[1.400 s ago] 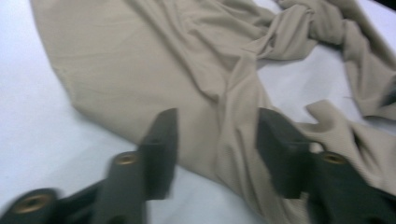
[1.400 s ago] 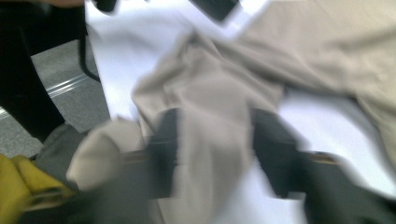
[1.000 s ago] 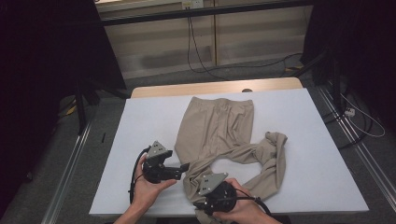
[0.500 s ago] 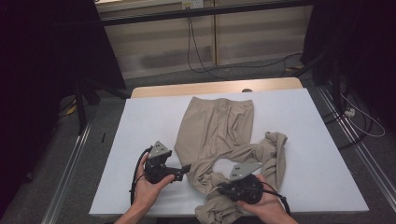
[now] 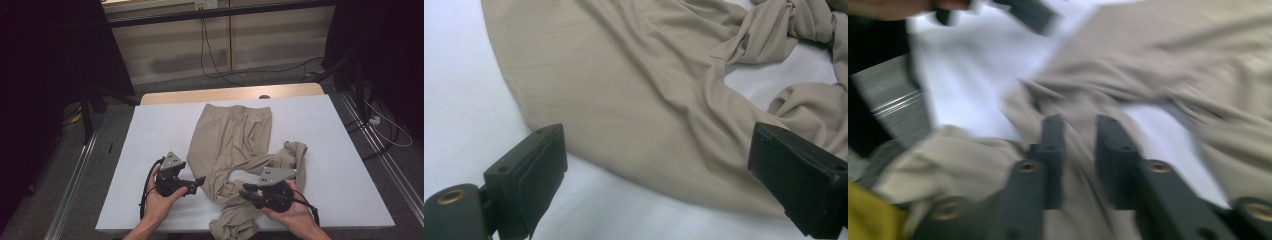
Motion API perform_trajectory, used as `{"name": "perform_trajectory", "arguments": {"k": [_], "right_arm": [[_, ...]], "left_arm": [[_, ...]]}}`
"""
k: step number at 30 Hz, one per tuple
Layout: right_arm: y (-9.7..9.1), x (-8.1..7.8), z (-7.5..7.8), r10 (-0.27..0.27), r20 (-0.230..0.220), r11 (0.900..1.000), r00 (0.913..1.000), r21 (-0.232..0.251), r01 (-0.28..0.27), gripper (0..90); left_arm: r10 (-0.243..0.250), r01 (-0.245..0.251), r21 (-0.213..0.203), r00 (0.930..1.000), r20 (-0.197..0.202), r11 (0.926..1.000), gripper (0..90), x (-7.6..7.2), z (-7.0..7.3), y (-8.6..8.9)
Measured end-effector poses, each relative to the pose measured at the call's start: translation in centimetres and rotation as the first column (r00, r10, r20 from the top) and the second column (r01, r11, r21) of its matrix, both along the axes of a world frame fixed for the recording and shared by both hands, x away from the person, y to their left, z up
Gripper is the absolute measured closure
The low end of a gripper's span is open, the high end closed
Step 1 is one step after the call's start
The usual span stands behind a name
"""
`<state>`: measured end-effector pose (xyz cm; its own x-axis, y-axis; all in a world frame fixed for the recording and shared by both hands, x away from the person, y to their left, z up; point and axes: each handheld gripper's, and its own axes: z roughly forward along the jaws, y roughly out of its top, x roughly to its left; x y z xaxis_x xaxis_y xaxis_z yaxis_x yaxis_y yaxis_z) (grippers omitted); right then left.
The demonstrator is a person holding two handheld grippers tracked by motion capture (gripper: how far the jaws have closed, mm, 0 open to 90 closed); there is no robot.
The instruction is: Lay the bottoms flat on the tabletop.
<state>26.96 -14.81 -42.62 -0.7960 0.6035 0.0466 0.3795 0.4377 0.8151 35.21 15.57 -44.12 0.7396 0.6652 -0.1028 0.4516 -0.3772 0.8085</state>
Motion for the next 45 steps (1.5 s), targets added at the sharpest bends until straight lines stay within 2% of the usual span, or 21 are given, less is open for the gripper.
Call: {"name": "perform_trajectory", "arguments": {"k": [3, 5, 7, 11, 14, 15, 17, 19, 21, 23, 24, 30, 32, 34, 35, 38, 42, 44, 45], "right_arm": [[1.9, -0.8, -0.1, 0.075, 0.002, 0.9971, 0.9971, -0.012, -0.075, 85.1], [3.0, -1.0, -0.4, 0.123, -0.01, 0.9921, 0.9923, -0.023, -0.124, 88.7], [4.2, -1.0, -0.7, 0.165, -0.017, 0.9856, 0.9862, -0.036, -0.165, 89.6], [6.2, -0.7, -1.4, 0.205, -0.019, 0.9752, 0.9786, -0.081, -0.206, 87.2], [6.7, -0.1, -2.1, 0.178, 0.019, 0.9751, 0.9839, -0.138, -0.173, 73.2], [6.7, 0.1, -2.2, 0.157, 0.033, 0.9774, 0.9871, -0.148, -0.15, 71.0], [6.4, 0.5, -2.3, 0.143, 0.055, 0.9779, 0.9882, -0.161, -0.133, 66.9], [6.1, 1.0, -2.4, 0.118, 0.053, 0.9804, 0.9917, -0.165, -0.107, 64.7], [5.8, 1.2, -2.6, 0.108, 0.051, 0.9802, 0.9929, -0.172, -0.098, 70.2], [5.4, 1.4, -2.7, 0.11, 0.039, 0.98, 0.9932, -0.171, -0.102, 85.6], [5.2, 1.5, -2.7, 0.1, 0.029, 0.9825, 0.9946, -0.161, -0.094, 89.8], [3.2, 2.2, -1.7, 0.035, 0.018, 0.9965, 0.9992, -0.077, -0.033, 90.0], [2.8, 2.1, -1.6, 0.041, 0.018, 0.9968, 0.999, -0.069, -0.04, 90.0], [3.0, 1.7, -1.5, 0.075, 0.0, 0.996, 0.9972, -0.049, -0.075, 80.0], [3.3, 1.4, -1.5, 0.094, -0.002, 0.9944, 0.9955, -0.048, -0.094, 78.9], [4.6, 0.7, -1.7, 0.148, 0.008, 0.9858, 0.9889, -0.081, -0.147, 76.2], [5.7, 1.0, -2.8, 0.149, 0.004, 0.9761, 0.9888, -0.16, -0.146, 66.6], [5.9, 1.3, -3.3, 0.132, -0.001, 0.9737, 0.9912, -0.187, -0.13, 71.0], [5.9, 1.3, -3.4, 0.128, 0.004, 0.9752, 0.9917, -0.182, -0.125, 77.4]], "left_arm": [[0.0, 0.0, 0.002, 1.0, 0.002, 1.0, 9.5, -0.1, 0.0, 0.0], [0.004, -0.004, -0.001, 1.0, 0.002, 1.0, 9.5, -0.1, 0.0, 0.0], [0.002, -0.002, 0.0, 1.0, 0.001, 1.0, 9.5, 0.0, 0.0, 0.0], [-0.003, 0.003, 0.008, 1.0, 0.002, 1.0, 9.5, 0.0, 0.0, 0.0], [0.0, 0.0, 0.005, 1.0, 0.006, 1.0, 9.5, 0.0, 0.0, -0.1], [-0.002, 0.002, 0.005, 1.0, 0.002, 1.0, 9.5, 0.0, -0.1, -0.1], [-0.004, 0.004, 0.008, 1.0, 0.003, 1.0, 9.5, 0.0, -0.1, -0.1], [-0.004, 0.004, 0.008, 1.0, 0.0, 1.0, 9.5, 0.0, -0.1, -0.1], [-0.007, 0.007, 0.01, 1.0, -0.003, 0.9999, 9.5, 0.0, -0.1, -0.2], [-0.009, 0.009, 0.011, 0.9999, -0.005, 0.9999, 9.5, 0.0, -0.2, -0.3], [-0.011, 0.011, 0.016, 0.9999, -0.006, 0.9998, 9.5, 0.0, -0.2, -0.3], [-0.014, 0.014, 0.024, 0.9999, -0.008, 0.9996, 9.8, 0.0, -0.3, -0.4], [-0.009, 0.01, 0.025, 0.9999, -0.009, 0.9996, 9.9, 0.0, -0.3, -0.4], [-0.007, 0.008, 0.026, 0.9999, -0.008, 0.9996, 10.1, 0.0, -0.3, -0.4], [-0.005, 0.006, 0.026, 0.9999, -0.009, 0.9997, 10.1, 0.0, -0.3, -0.4], [-0.005, 0.005, 0.023, 0.9999, -0.011, 0.9997, 10.1, 0.0, -0.3, -0.4], [-0.013, 0.013, 0.027, 0.9999, -0.007, 0.9996, 10.1, 0.0, -0.2, -0.4], [-0.012, 0.012, 0.024, 0.9999, -0.01, 0.9996, 10.1, 0.0, -0.3, -0.4], [-0.011, 0.011, 0.022, 0.9999, -0.013, 0.9997, 10.1, 0.0, -0.3, -0.4]]}}
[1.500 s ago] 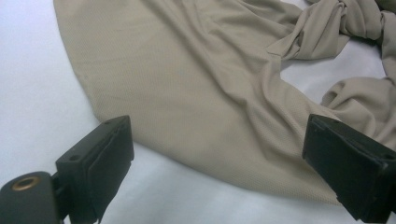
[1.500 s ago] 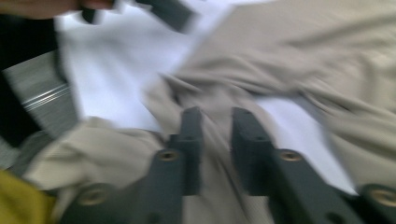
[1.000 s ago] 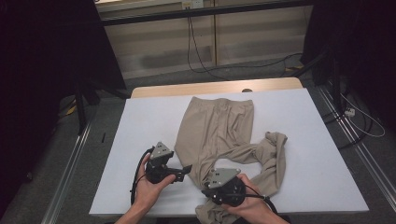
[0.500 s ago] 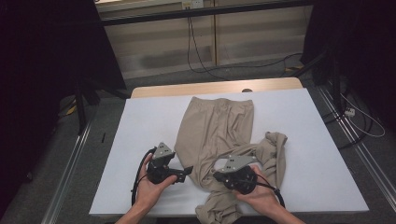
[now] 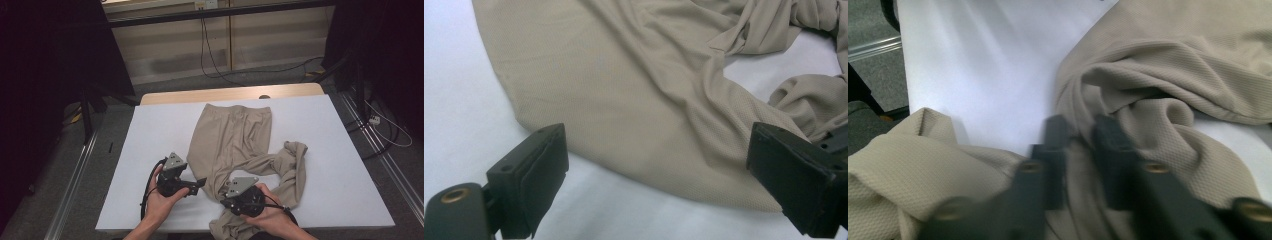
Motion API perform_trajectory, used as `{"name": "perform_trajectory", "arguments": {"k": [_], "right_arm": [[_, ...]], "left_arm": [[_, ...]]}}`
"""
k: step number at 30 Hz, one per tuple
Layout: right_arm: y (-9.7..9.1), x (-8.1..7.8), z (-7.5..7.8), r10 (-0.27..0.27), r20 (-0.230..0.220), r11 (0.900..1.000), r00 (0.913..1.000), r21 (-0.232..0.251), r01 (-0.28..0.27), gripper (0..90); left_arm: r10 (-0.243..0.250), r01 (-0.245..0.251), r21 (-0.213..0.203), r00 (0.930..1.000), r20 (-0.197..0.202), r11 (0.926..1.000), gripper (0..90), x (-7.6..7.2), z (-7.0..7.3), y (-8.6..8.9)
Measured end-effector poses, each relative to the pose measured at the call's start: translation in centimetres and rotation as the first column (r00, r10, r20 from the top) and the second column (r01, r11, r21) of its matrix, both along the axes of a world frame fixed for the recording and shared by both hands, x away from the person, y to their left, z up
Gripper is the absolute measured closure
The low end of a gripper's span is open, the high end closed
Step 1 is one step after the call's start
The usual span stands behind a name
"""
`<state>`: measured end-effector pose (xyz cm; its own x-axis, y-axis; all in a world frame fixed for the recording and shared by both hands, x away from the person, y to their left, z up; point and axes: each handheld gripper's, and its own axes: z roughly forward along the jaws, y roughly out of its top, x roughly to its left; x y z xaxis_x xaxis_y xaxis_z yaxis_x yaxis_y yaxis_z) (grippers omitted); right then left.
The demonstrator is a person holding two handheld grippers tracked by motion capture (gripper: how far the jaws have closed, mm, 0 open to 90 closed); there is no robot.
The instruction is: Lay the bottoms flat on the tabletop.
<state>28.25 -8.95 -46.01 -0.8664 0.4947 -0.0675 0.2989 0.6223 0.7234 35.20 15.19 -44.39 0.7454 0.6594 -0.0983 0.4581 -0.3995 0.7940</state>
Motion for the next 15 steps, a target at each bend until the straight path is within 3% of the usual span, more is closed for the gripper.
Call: {"name": "perform_trajectory", "arguments": {"k": [3, 7, 11, 15], "right_arm": [[-0.5, -0.1, 0.5, -0.002, -0.017, 0.999, 0.9999, 0.046, 0.002, 85.7], [-1.9, 0.0, 1.6, -0.032, -0.028, 0.9906, 0.9991, 0.132, 0.035, 86.9], [-4.0, 0.8, 2.6, -0.099, -0.04, 0.9706, 0.9943, 0.216, 0.106, 87.2], [-6.1, 2.2, 3.0, -0.195, -0.052, 0.9403, 0.9794, 0.274, 0.202, 87.7]], "left_arm": [[0.0, 0.0, 0.001, 1.0, 0.001, 1.0, 10.1, 0.0, 0.0, 0.0], [0.006, -0.006, 0.001, 1.0, 0.002, 1.0, 10.1, 0.0, 0.0, -0.1], [0.022, -0.022, 0.011, 0.9997, -0.007, 0.9997, 16.1, 0.1, -0.1, -0.2], [0.036, -0.036, -0.005, 0.9994, -0.004, 0.9993, 18.5, 0.1, 0.0, -0.2]]}}
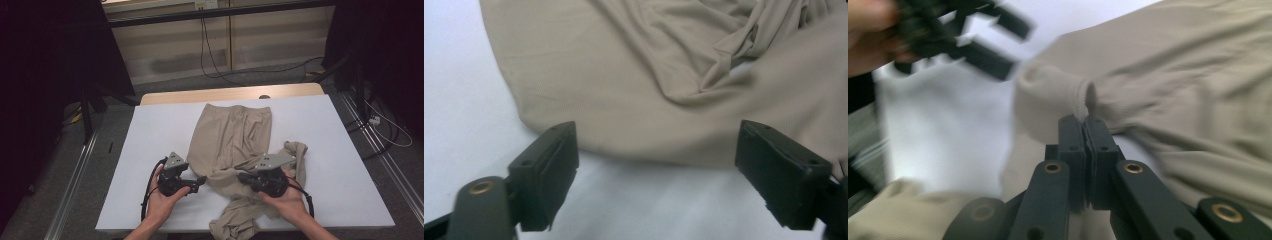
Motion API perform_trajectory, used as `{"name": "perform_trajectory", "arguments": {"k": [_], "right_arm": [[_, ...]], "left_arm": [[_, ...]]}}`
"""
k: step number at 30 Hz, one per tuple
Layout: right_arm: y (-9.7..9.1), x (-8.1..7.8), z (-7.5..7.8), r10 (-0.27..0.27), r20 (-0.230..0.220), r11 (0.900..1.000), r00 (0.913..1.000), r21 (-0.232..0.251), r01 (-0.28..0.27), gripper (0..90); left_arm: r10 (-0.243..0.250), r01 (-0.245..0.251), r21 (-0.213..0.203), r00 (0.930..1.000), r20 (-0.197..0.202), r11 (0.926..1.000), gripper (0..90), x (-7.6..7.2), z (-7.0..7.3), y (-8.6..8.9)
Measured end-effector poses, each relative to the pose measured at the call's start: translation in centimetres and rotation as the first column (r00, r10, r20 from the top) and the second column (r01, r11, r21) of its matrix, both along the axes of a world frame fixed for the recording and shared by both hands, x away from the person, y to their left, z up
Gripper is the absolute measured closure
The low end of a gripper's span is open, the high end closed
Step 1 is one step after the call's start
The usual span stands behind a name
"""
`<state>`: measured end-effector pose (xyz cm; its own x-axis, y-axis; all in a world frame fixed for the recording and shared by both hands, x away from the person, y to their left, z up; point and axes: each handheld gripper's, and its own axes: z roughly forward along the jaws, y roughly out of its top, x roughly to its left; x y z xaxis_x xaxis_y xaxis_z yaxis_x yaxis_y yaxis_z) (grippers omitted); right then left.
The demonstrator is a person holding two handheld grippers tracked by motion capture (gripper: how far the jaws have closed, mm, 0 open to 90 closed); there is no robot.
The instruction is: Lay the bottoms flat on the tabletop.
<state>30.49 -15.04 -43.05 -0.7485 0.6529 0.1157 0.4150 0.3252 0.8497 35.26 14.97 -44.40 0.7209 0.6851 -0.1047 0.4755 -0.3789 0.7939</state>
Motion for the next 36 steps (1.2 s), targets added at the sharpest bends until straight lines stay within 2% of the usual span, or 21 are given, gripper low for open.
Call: {"name": "perform_trajectory", "arguments": {"k": [2, 6, 10, 12, 14, 15, 17, 19, 20, 21, 22, 23, 25, 27, 29, 30, 31, 32, 33, 35, 36], "right_arm": [[-0.8, 0.9, 0.0, -0.053, 0.005, 0.9985, 0.9986, 0.014, 0.053, 87.7], [-2.1, 2.8, 0.4, -0.142, 0.018, 0.9889, 0.9897, 0.047, 0.141, 87.7], [-2.7, 4.9, 0.4, -0.217, 0.035, 0.976, 0.9755, 0.026, 0.216, 87.7], [-3.0, 5.9, 0.2, -0.249, 0.03, 0.9686, 0.9681, 0.015, 0.248, 87.7], [-3.3, 6.7, -0.3, -0.28, 0.022, 0.9598, 0.9597, -0.009, 0.28, 87.6], [-3.4, 7.0, -0.6, -0.294, 0.022, 0.9546, 0.9555, -0.043, 0.295, 87.5], [-3.8, 7.2, -1.3, -0.316, 0.023, 0.9415, 0.9486, -0.116, 0.316, 86.4], [-4.3, 7.0, -1.4, -0.337, 0.019, 0.933, 0.9415, -0.128, 0.336, 84.0], [-4.4, 6.8, -1.3, -0.335, 0.038, 0.9306, 0.9416, -0.144, 0.337, 82.8], [-4.6, 6.5, -1.0, -0.324, 0.041, 0.9355, 0.9453, -0.136, 0.326, 80.1], [-4.7, 6.1, -0.7, -0.305, 0.033, 0.9451, 0.9518, -0.113, 0.307, 76.6], [-4.6, 5.6, -0.3, -0.292, 0.038, 0.9503, 0.9557, -0.102, 0.294, 72.9], [-4.2, 4.3, 0.4, -0.259, 0.054, 0.9618, 0.9644, -0.078, 0.263, 71.2], [-3.4, 2.9, 0.7, -0.197, 0.046, 0.9781, 0.9794, -0.06, 0.199, 72.6], [-2.4, 1.5, 0.3, -0.115, 0.019, 0.9903, 0.9932, -0.076, 0.116, 74.3], [-1.9, 0.8, -0.2, -0.079, 0.0, 0.993, 0.9969, -0.088, 0.079, 74.3], [-1.4, 0.2, -0.7, -0.046, -0.018, 0.9938, 0.9988, -0.102, 0.044, 72.9], [-0.9, -0.3, -1.2, -0.011, -0.037, 0.9928, 0.9993, -0.119, 0.007, 70.8], [-0.4, -0.7, -1.7, 0.012, -0.05, 0.9907, 0.9987, -0.135, -0.019, 67.4], [0.6, -1.2, -2.5, 0.046, -0.073, 0.9857, 0.9963, -0.158, -0.057, 56.1], [0.9, -1.3, -2.6, 0.044, -0.073, 0.9832, 0.9964, -0.174, -0.056, 51.0]], "left_arm": [[0.001, -0.001, -0.013, 1.0, 0.008, 0.9999, 18.9, -0.1, 0.1, 0.0], [0.001, -0.001, -0.025, 0.9999, 0.015, 0.9997, 22.0, 0.0, 0.4, -0.5], [-0.015, 0.016, -0.019, 0.9997, 0.02, 0.9997, 25.6, 0.3, 0.6, -1.6], [-0.046, 0.046, -0.008, 0.9986, 0.026, 0.9989, 31.7, 0.3, 0.8, -2.3], [-0.073, 0.072, 0.008, 0.997, 0.027, 0.9973, 34.9, 0.2, 0.8, -3.1], [-0.085, 0.085, 0.026, 0.9957, 0.036, 0.9961, 37.1, 0.2, 0.8, -3.5], [-0.11, 0.11, 0.032, 0.9938, 0.014, 0.9935, 43.0, 0.2, 0.7, -4.2], [-0.138, 0.138, 0.04, 0.9905, 0.0, 0.9897, 45.5, 0.3, 0.6, -5.0], [-0.145, 0.145, 0.034, 0.9894, -0.009, 0.9888, 47.3, 0.4, 0.6, -5.4], [-0.159, 0.16, 0.03, 0.9871, -0.013, 0.9867, 47.8, 0.5, 0.6, -5.9], [-0.17, 0.171, 0.033, 0.9852, -0.021, 0.9847, 47.8, 0.6, 0.6, -6.4], [-0.169, 0.17, 0.029, 0.9855, -0.015, 0.9851, 47.1, 0.7, 0.5, -7.0], [-0.176, 0.176, 0.026, 0.9844, -0.015, 0.9841, 42.6, 0.9, 0.4, -8.1], [-0.19, 0.19, 0.051, 0.9817, -0.007, 0.9804, 39.4, 1.0, 0.1, -9.1], [-0.202, 0.203, 0.07, 0.9792, -0.023, 0.9768, 41.8, 1.3, -0.5, -9.7], [-0.205, 0.207, 0.066, 0.978, -0.04, 0.976, 48.4, 1.4, -0.8, -9.9], [-0.208, 0.213, 0.078, 0.9763, -0.058, 0.974, 58.3, 1.5, -1.1, -10.0], [-0.209, 0.215, 0.091, 0.9755, -0.069, 0.9725, 63.3, 1.5, -1.4, -10.1], [-0.202, 0.206, 0.096, 0.9782, -0.049, 0.9739, 71.5, 1.5, -1.5, -10.1], [-0.204, 0.209, 0.08, 0.9764, -0.072, 0.9746, 82.5, 1.7, -1.4, -9.8], [-0.193, 0.198, 0.079, 0.9788, -0.068, 0.977, 86.1, 1.8, -1.3, -9.6]]}}
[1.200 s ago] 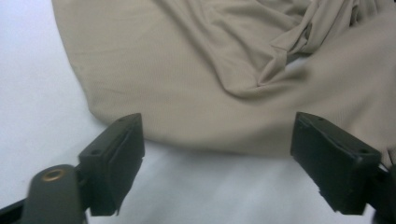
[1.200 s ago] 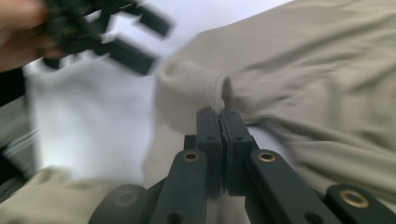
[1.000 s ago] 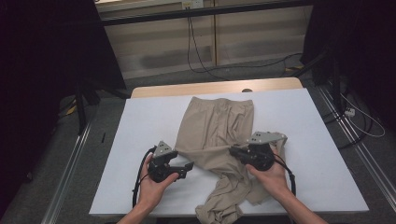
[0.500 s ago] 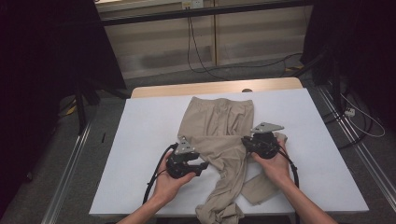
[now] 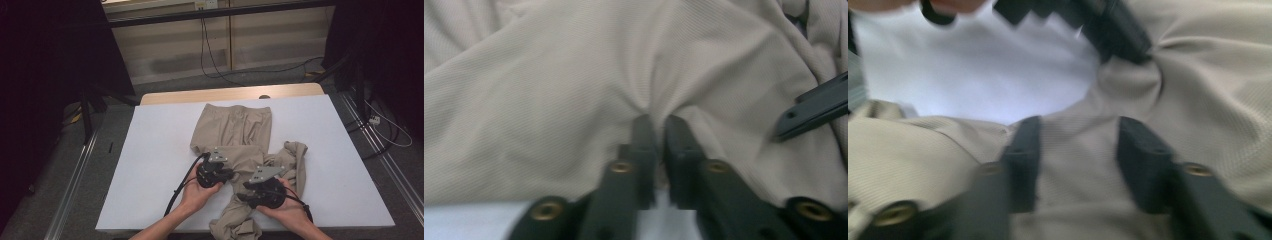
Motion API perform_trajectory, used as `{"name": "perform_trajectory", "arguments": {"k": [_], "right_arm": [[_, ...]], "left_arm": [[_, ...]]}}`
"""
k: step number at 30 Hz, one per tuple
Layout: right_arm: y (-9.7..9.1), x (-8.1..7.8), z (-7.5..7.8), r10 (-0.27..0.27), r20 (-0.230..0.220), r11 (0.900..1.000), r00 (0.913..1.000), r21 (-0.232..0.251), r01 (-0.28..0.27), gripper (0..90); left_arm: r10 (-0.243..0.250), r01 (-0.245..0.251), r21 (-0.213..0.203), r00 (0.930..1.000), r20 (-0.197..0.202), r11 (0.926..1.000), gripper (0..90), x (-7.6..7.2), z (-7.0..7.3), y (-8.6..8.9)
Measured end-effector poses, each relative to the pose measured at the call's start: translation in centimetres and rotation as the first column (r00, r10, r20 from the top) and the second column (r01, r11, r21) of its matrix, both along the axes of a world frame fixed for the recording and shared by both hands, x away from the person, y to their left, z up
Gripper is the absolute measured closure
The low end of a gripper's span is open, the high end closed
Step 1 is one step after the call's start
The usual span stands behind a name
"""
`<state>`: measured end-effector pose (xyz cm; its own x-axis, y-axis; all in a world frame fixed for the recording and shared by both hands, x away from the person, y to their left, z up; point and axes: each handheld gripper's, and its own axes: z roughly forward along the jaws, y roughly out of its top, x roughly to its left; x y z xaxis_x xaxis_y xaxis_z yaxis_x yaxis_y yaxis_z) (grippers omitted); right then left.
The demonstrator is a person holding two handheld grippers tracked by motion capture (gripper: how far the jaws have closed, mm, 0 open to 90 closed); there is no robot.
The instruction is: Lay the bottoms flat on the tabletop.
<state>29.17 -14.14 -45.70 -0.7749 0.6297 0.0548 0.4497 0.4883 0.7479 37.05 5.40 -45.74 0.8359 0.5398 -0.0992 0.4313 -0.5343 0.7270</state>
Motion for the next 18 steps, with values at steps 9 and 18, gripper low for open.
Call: {"name": "perform_trajectory", "arguments": {"k": [9, 18], "right_arm": [[1.5, -1.2, -0.5, 0.047, -0.009, 0.9986, 0.9988, -0.024, -0.048, 85.4], [2.8, -3.6, -0.3, 0.15, -0.086, 0.9883, 0.985, 0.043, -0.147, 88.9]], "left_arm": [[0.006, -0.007, -0.032, 0.9995, -0.033, 0.9995, 89.9, 0.1, 0.6, 1.9], [-0.036, 0.034, -0.028, 0.9974, -0.062, 0.999, 90.0, -3.0, 1.3, 4.2]]}}
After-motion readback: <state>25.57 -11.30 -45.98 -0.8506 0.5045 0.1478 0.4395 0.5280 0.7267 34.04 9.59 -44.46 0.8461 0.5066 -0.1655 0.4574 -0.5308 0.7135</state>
